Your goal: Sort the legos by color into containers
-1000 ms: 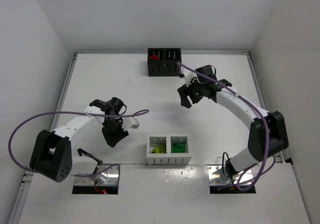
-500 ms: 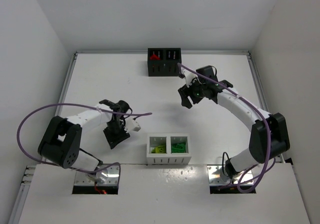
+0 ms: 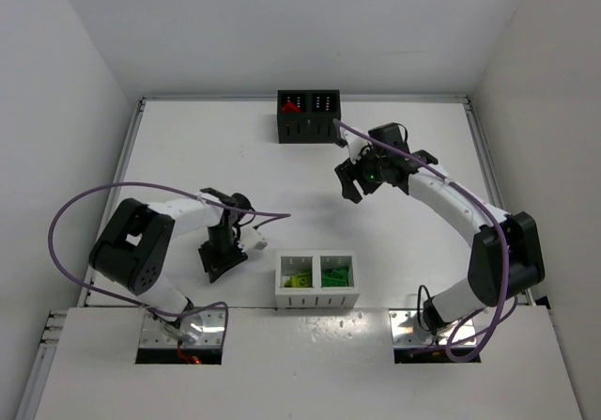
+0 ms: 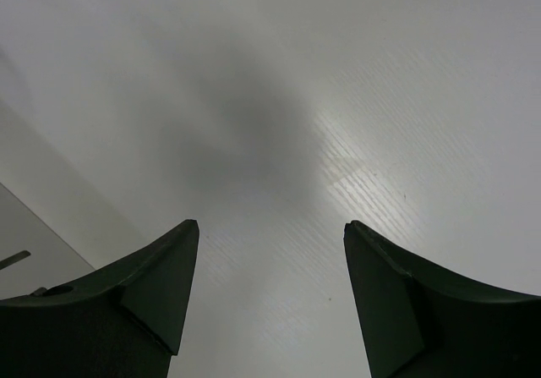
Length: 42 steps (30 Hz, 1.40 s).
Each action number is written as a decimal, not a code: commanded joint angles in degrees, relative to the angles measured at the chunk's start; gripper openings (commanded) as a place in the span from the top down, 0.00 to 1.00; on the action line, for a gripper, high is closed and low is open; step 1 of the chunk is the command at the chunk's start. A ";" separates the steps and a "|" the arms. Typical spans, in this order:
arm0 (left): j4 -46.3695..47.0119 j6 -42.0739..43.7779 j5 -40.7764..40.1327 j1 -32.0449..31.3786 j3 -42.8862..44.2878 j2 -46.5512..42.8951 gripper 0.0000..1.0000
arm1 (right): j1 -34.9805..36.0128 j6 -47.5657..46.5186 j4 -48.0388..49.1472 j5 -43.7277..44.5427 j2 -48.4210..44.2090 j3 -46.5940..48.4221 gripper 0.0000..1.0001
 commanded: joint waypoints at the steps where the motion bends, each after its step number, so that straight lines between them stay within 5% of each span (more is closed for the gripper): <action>1: 0.88 -1.61 -0.84 -0.59 1.37 1.78 0.57 | -0.18 -0.98 1.46 1.19 -1.40 0.36 0.30; 4: 1.49 -1.61 -1.36 -0.59 1.37 2.31 0.63 | -0.18 -0.98 1.46 1.19 -1.40 0.36 0.30; 19: 4.57 -1.08 -1.19 -0.59 1.37 2.66 0.48 | -0.18 -0.98 1.46 1.19 -0.87 0.88 0.30; 42: 10.11 -5.04 -4.79 -5.69 0.22 6.61 0.65 | -0.18 -3.09 -0.13 1.72 0.19 1.94 0.30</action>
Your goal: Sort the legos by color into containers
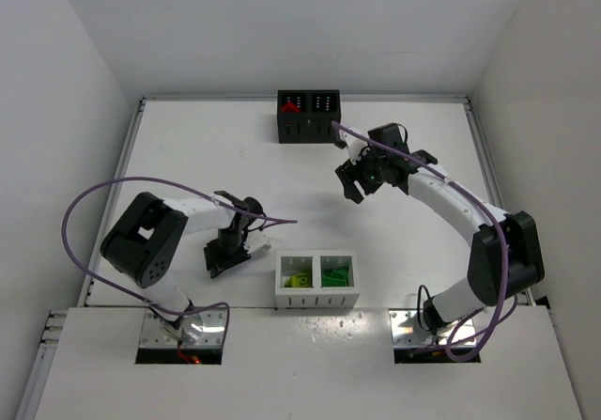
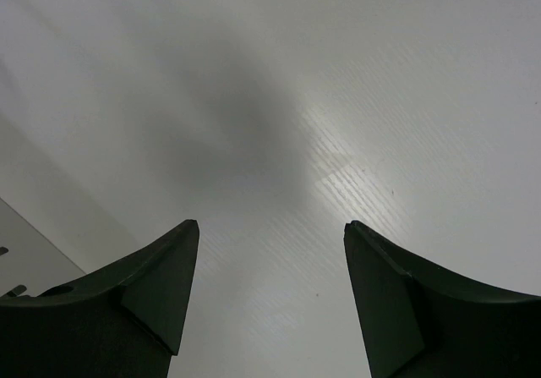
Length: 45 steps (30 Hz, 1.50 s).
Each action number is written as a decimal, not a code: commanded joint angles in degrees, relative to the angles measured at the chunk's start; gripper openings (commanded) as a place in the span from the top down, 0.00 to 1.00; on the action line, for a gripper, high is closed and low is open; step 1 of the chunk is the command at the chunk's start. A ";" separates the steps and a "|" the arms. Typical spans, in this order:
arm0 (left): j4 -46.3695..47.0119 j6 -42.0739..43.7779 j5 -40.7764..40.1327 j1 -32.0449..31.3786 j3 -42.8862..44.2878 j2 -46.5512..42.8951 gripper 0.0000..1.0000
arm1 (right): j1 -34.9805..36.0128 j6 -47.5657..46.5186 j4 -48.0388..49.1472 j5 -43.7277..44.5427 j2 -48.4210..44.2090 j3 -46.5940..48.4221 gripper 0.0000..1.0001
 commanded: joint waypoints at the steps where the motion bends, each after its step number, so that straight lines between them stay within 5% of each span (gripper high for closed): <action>1: 6.48 -0.03 1.57 -0.59 -1.19 1.92 0.66 | -0.18 -0.99 0.20 0.23 -0.06 1.94 0.30; 12: 8.76 -0.03 1.65 -0.59 -0.67 1.31 0.80 | -0.18 -1.52 0.20 0.23 -0.06 1.94 0.30; 23: 8.77 -1.70 5.69 2.48 8.99 -5.98 0.93 | -0.18 -1.52 0.73 -0.29 0.47 1.94 0.30; 31: 8.77 -5.48 9.91 5.21 26.18 -7.75 0.97 | -0.18 0.15 1.95 -0.29 0.47 1.94 0.30; 45: 18.25 -14.10 15.10 8.02 53.63 8.06 1.00 | -1.85 4.63 5.91 -1.96 -2.08 -1.74 0.29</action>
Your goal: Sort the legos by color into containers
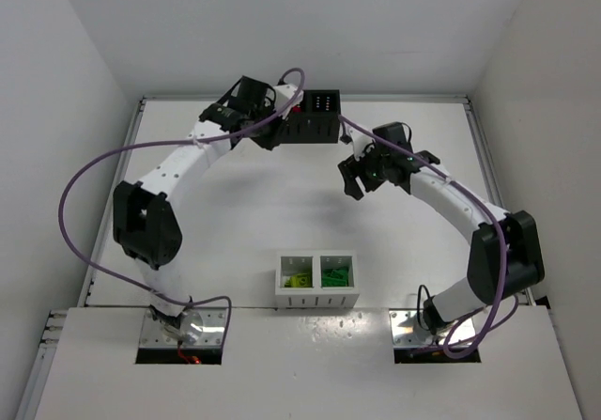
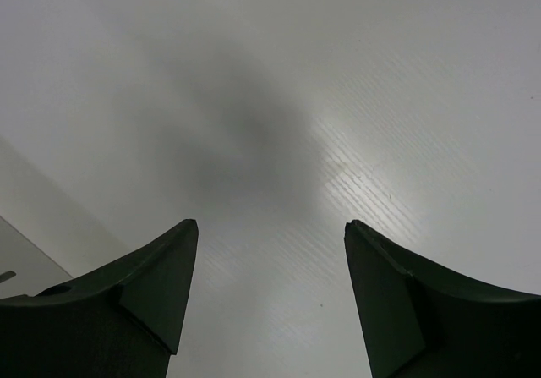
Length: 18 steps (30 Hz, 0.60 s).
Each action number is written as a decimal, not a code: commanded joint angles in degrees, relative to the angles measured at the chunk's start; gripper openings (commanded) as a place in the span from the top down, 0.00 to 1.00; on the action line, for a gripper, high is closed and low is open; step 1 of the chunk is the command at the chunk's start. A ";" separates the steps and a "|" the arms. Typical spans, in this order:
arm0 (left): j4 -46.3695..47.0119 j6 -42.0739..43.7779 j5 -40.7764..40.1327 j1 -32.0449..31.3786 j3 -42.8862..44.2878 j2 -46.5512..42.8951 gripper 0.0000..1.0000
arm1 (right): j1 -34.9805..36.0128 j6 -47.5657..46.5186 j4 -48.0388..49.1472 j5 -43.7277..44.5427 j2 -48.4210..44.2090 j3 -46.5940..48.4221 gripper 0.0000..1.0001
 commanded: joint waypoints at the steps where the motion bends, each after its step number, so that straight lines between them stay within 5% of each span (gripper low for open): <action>1: 5.18 -3.78 1.90 2.09 4.83 3.35 1.00 | -1.19 1.35 4.42 -1.05 -3.08 -1.31 0.29; 12: 11.96 -6.07 5.76 6.93 27.31 20.57 1.00 | -2.25 2.41 20.52 8.18 -0.47 -3.78 0.24; 18: 18.55 -2.38 7.69 6.93 27.53 24.27 1.00 | -3.92 2.59 26.92 3.61 -2.73 -10.25 0.13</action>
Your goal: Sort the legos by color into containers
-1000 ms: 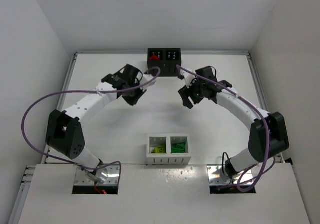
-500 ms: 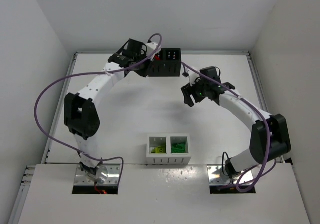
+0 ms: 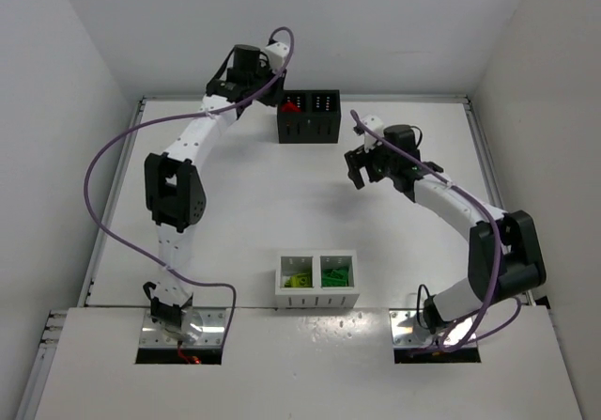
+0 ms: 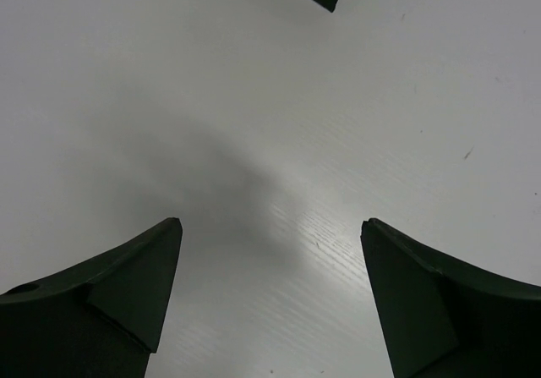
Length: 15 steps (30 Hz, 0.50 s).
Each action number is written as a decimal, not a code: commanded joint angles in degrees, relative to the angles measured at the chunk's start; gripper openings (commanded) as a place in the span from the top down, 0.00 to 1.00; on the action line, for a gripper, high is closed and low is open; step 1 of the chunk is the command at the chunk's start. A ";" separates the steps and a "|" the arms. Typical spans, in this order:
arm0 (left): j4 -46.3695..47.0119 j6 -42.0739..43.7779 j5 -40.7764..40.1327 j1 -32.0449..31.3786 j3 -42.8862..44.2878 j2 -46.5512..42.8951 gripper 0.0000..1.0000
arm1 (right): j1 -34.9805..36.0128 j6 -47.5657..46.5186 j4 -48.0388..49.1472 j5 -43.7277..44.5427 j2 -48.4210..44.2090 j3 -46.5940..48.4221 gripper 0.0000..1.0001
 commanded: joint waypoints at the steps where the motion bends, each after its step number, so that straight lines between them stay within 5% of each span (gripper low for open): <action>1: 5.83 1.58 3.61 -0.04 1.23 0.89 1.00 | -0.60 -1.26 8.77 -1.81 -2.32 -4.39 0.13; 15: 12.60 5.35 10.38 -0.04 2.37 7.47 1.00 | -4.91 -11.45 5.88 -8.05 -5.92 -10.37 0.03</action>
